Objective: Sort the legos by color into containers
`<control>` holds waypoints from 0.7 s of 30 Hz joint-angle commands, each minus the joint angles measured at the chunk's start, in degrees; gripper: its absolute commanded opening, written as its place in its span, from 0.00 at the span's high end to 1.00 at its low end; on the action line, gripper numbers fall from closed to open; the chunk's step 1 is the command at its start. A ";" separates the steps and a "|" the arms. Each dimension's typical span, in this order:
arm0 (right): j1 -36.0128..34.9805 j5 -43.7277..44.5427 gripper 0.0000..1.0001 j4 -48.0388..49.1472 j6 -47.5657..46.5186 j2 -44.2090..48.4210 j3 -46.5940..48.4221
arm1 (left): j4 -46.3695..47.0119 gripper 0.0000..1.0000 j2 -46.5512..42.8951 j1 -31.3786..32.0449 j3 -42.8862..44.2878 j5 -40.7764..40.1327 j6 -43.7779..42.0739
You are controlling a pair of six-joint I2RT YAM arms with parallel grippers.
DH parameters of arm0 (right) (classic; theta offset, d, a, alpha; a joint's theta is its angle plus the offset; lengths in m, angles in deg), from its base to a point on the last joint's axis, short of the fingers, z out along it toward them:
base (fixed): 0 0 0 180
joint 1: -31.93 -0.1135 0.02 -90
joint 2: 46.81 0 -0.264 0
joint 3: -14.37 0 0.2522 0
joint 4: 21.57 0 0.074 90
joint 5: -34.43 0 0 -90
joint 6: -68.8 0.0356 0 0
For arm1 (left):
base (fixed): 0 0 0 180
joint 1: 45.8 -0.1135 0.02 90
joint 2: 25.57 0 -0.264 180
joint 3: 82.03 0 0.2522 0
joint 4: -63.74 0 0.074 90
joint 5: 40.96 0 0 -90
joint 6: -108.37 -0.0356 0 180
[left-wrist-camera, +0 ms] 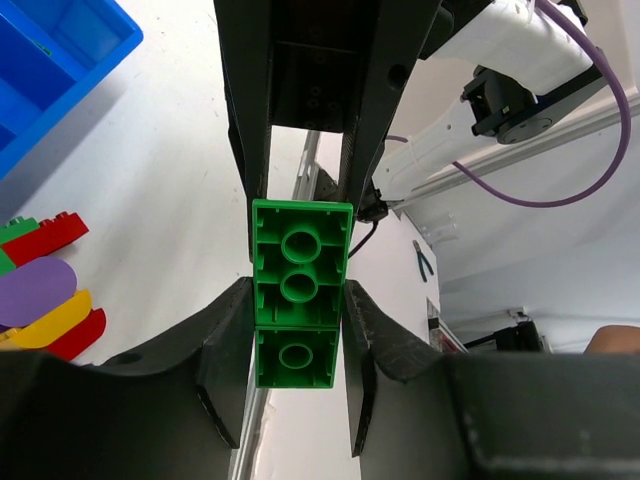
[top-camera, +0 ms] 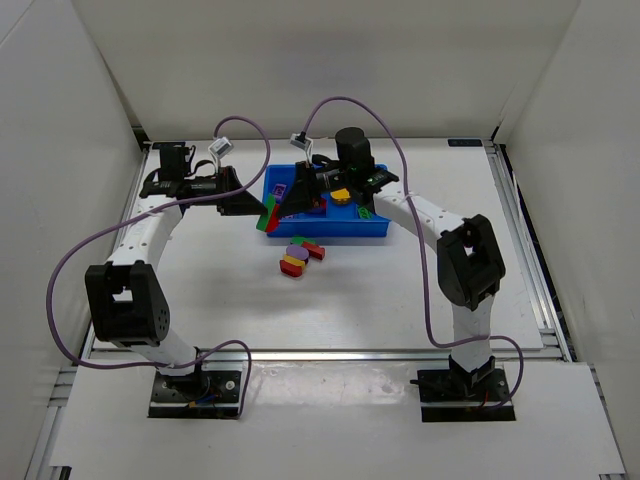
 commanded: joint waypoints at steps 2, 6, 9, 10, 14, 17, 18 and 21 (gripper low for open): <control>0.08 -0.53 0.97 1.03 -1.20 2.20 1.26 | 0.07 0.75 -2.85 0.03 0.51 3.16 -1.19; 0.25 -0.71 0.97 -0.28 -2.60 2.90 -0.32 | -0.20 0.79 -3.11 0.12 0.95 2.81 -1.89; 0.69 -0.97 0.97 -1.07 -3.74 4.31 -2.43 | -0.11 0.80 -3.46 0.03 1.56 2.28 -2.33; 1.22 -0.97 0.98 -1.34 -4.09 4.75 -3.13 | -0.11 0.80 -3.47 0.03 1.74 2.19 -2.33; 2.80 -0.97 0.98 -3.01 -5.94 8.17 -7.34 | -0.28 0.81 -2.94 -1.46 2.44 2.19 -2.33; 4.03 -0.97 0.98 -4.06 -6.73 9.58 -9.20 | -0.29 0.81 -2.41 -2.34 3.23 2.54 -2.33; 4.38 -0.88 0.98 -4.50 -7.26 10.46 -10.16 | -0.29 0.81 -2.15 -2.52 3.41 2.46 -2.24; 5.44 -0.88 0.98 -5.47 -7.96 12.12 -11.83 | -0.20 0.81 -1.54 -2.52 4.02 2.10 -2.59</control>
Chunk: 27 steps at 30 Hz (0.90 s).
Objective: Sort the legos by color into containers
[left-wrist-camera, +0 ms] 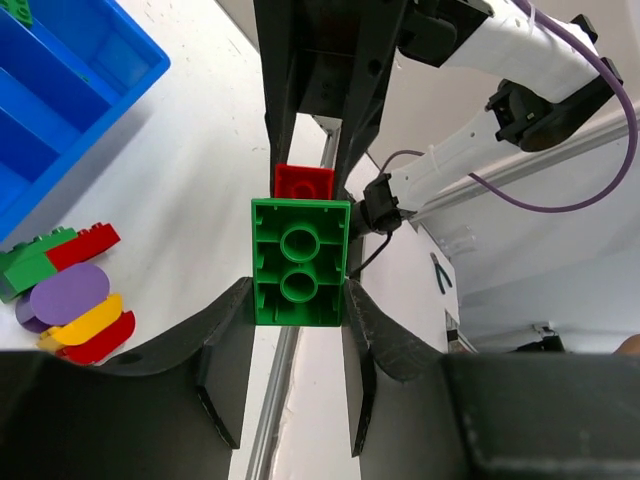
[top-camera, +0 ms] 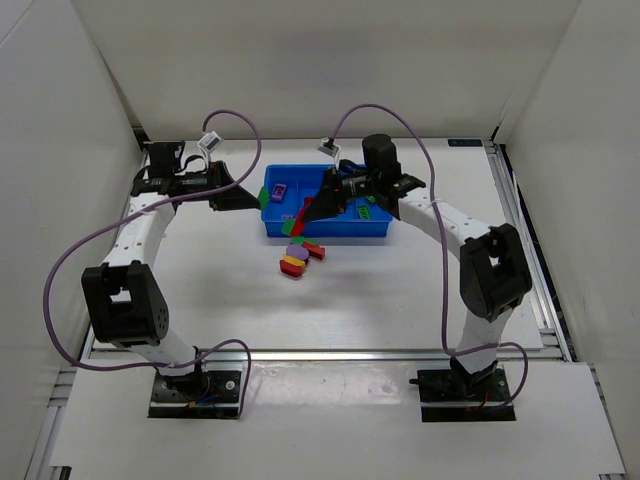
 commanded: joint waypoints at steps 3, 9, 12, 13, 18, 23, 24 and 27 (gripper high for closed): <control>2.60 -1.04 0.98 -5.53 -6.79 5.49 -2.07 | 0.61 0.81 -0.81 2.05 3.16 0.42 -1.06; 11.19 2.30 0.98 -19.67 -16.28 13.31 -6.64 | 0.61 0.81 3.40 10.40 6.49 -13.27 0.25; 16.99 4.06 0.98 -27.93 -21.12 17.53 -8.14 | 0.61 0.81 7.88 14.62 11.75 -20.93 0.60; 18.68 4.32 0.98 -29.34 -21.92 18.76 -8.84 | 0.61 0.81 11.29 15.76 13.60 -22.25 1.04; 26.51 5.55 0.98 -37.60 -26.57 25.70 -12.00 | 0.52 0.81 23.61 23.05 30.88 -28.50 3.50; 32.14 7.40 0.98 -40.60 -27.02 31.15 -14.46 | 0.61 0.79 36.11 27.10 46.11 -29.64 6.84; 32.14 7.49 0.97 -40.96 -27.11 32.47 -14.90 | 0.61 0.79 39.59 28.07 50.14 -29.65 7.02; 34.69 8.37 0.98 -42.36 -28.87 34.58 -15.52 | 0.70 0.76 44.79 29.48 55.60 -30.70 7.46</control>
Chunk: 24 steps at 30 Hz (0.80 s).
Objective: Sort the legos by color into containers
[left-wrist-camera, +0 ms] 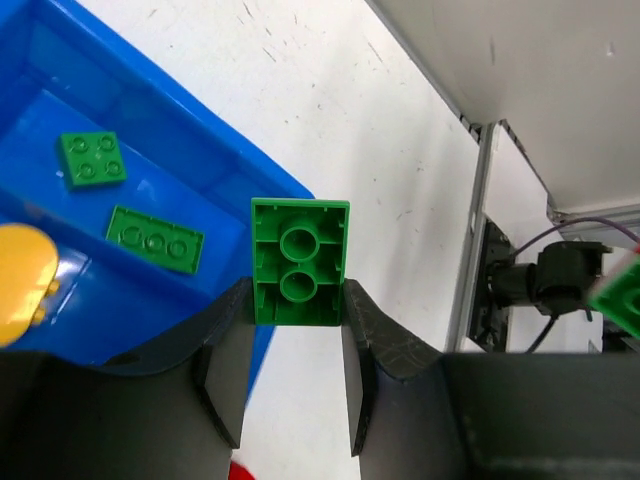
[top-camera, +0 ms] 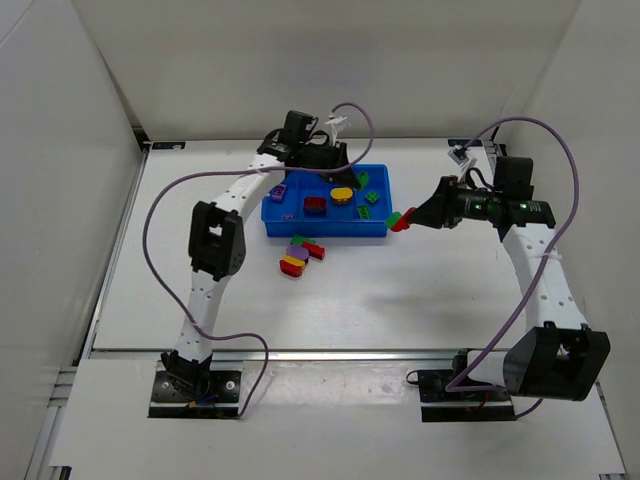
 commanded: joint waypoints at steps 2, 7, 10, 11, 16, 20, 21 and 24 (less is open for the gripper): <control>1.99 1.09 0.98 -3.42 -2.92 3.38 -0.73 | -0.04 0.76 3.67 1.90 8.22 -1.61 1.71; 4.10 1.62 0.98 -4.64 -3.10 4.70 -0.55 | 0.66 0.69 10.00 3.39 13.84 -1.79 2.06; 4.98 1.44 0.98 -4.91 -3.45 4.53 -0.11 | 0.66 0.61 12.11 3.75 14.56 -2.40 2.24; 5.24 1.53 0.98 -4.91 -3.36 4.52 -0.02 | 0.66 0.55 12.56 3.92 14.82 -2.84 2.24; 5.25 1.18 0.98 -3.69 -3.28 3.30 0.50 | 0.57 0.35 13.27 3.75 15.09 -4.42 1.63; 4.81 -1.01 0.98 -0.53 -1.96 0.40 0.59 | 0.57 0.29 10.20 3.40 15.00 -3.20 0.83; 4.55 -1.28 0.98 0.26 -1.87 -0.04 0.68 | 0.57 0.29 9.14 3.13 14.83 -2.58 1.36; 2.26 -2.25 0.98 2.02 -1.87 -3.03 1.82 | 0.49 0.29 3.88 1.73 12.29 3.12 2.59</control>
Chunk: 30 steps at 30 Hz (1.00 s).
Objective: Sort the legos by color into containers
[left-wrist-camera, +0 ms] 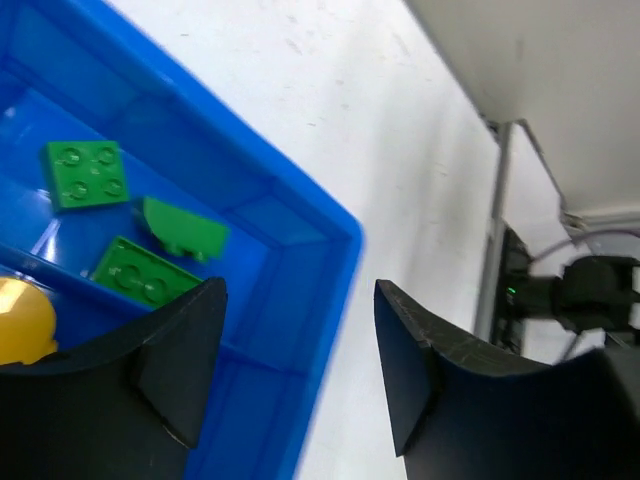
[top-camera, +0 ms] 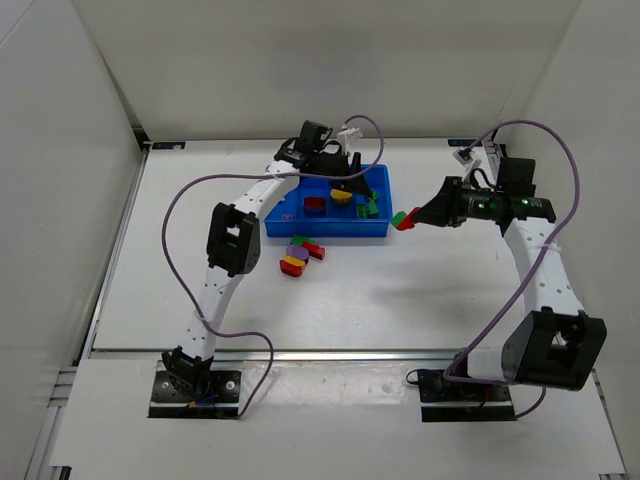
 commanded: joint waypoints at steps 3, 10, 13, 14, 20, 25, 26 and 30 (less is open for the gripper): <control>-4.83 -2.90 0.98 6.88 0.16 -5.18 3.97 | 0.84 0.30 -17.84 -2.51 -6.02 12.16 0.76; -10.55 -5.53 0.98 15.15 6.31 -14.40 8.45 | 0.75 0.29 -29.36 -4.81 -19.56 31.70 2.34; -11.34 -7.91 0.97 17.87 9.65 -18.36 12.31 | 0.92 0.27 -32.80 -5.07 -25.63 37.76 0.76; -11.60 -8.61 0.97 18.32 9.83 -19.07 13.45 | 0.84 0.27 -34.02 -5.16 -26.95 38.47 0.58; -15.20 -13.98 0.97 21.05 13.78 -23.47 20.40 | 0.83 0.27 -37.46 -7.35 -35.05 34.80 -2.23; -18.99 -15.21 0.97 20.53 12.91 -23.04 22.34 | 0.75 0.26 -37.99 -9.46 -36.20 27.77 -4.16; -20.21 -15.21 0.97 19.65 12.39 -22.86 22.43 | 0.75 0.26 -37.99 -9.73 -35.93 27.06 -4.51; -21.71 -15.56 0.97 18.15 10.19 -21.19 20.94 | 0.75 0.25 -37.90 -10.17 -35.58 24.77 -5.57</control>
